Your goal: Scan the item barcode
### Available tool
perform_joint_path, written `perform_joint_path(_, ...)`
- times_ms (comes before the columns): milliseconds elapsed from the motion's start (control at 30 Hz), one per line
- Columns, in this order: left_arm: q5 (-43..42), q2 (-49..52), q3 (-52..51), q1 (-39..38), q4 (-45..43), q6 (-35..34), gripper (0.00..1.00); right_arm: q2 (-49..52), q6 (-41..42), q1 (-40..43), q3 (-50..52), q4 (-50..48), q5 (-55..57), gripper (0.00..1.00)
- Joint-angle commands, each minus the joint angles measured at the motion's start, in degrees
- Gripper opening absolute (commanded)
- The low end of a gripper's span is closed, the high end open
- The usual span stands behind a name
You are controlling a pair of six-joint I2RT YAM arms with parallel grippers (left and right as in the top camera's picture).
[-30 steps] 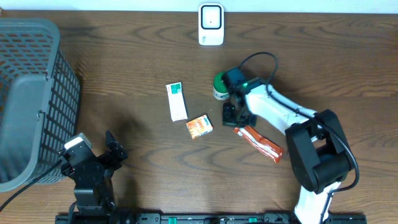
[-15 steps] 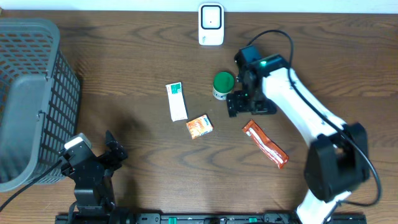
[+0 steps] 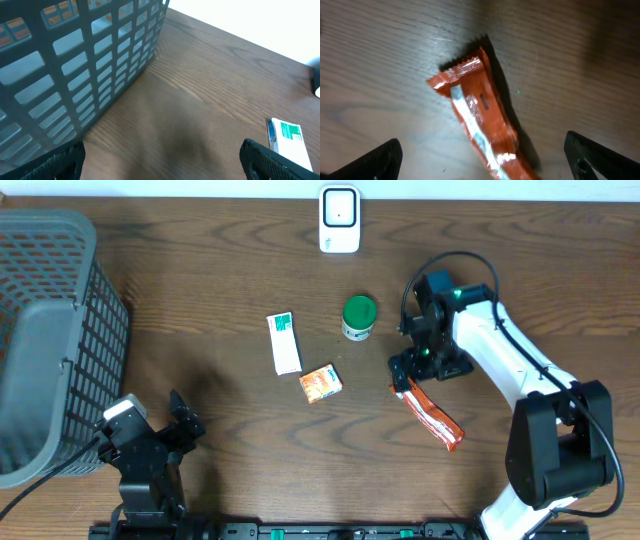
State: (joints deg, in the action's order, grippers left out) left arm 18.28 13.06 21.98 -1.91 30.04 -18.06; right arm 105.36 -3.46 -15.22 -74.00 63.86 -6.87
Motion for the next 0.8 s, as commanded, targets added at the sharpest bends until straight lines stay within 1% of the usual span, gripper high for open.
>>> perform_joint_path(0, 0.17, -0.09, -0.15, 0.24, -0.04, -0.26, 0.99, -0.02, -4.37, 0.13, 4.42, -3.69, -1.22, 0.99)
perform_joint_path(133, 0.17, -0.09, -0.15, 0.24, -0.04, -0.26, 0.99, -0.02, -5.73, 0.13, 8.98, -7.96, -3.28, 0.99)
perform_joint_path(333, 0.17, -0.09, -0.15, 0.24, -0.04, -0.26, 0.99, -0.02, -6.95, 0.13, 12.55, -9.07, -3.96, 0.99)
perform_joint_path(367, 0.17, -0.09, -0.15, 0.24, -0.04, -0.26, 0.99, -0.02, -6.95, 0.13, 12.76, -9.03, -3.96, 0.98)
perform_joint_path(433, 0.17, -0.09, -0.15, 0.24, -0.04, -0.26, 0.98, -0.02, -6.99, 0.13, 13.09, -8.81, -3.98, 0.94)
perform_joint_path(500, 0.17, -0.09, -0.15, 0.24, -0.04, -0.26, 0.99, -0.02, -7.13, 0.13, 13.35, -8.87, -4.0, 0.79)
perform_joint_path(533, 0.17, -0.09, -0.15, 0.24, -0.04, -0.26, 0.99, -0.02, -7.1, 0.13, 13.6, -9.03, -4.0, 0.65)
perform_joint_path(567, 0.17, -0.09, -0.15, 0.24, -0.04, -0.26, 0.98, -0.02, -7.1, 0.13, 13.86, -9.07, -4.0, 0.45)
perform_joint_path(600, 0.17, -0.09, -0.15, 0.24, -0.04, -0.26, 0.99, -0.02, -7.08, 0.13, 14.12, -9.4, -4.02, 0.31)
perform_joint_path(633, 0.17, -0.09, -0.15, 0.24, -0.04, -0.26, 0.99, -0.02, -6.84, 0.13, 14.51, -10.12, -4.17, 0.22)
perform_joint_path(667, 0.17, -0.09, -0.15, 0.24, -0.04, -0.26, 0.99, -0.02, -6.51, 0.13, 14.82, -10.99, -4.17, 0.1)
perform_joint_path(700, 0.17, -0.09, -0.15, 0.24, -0.04, -0.26, 0.99, -0.02, -5.84, 0.13, 14.99, -11.67, -4.15, 0.01)
perform_joint_path(767, 0.17, -0.09, -0.15, 0.24, -0.04, -0.26, 0.99, -0.02, -3.76, 0.13, 15.02, -13.03, -4.17, 0.01)
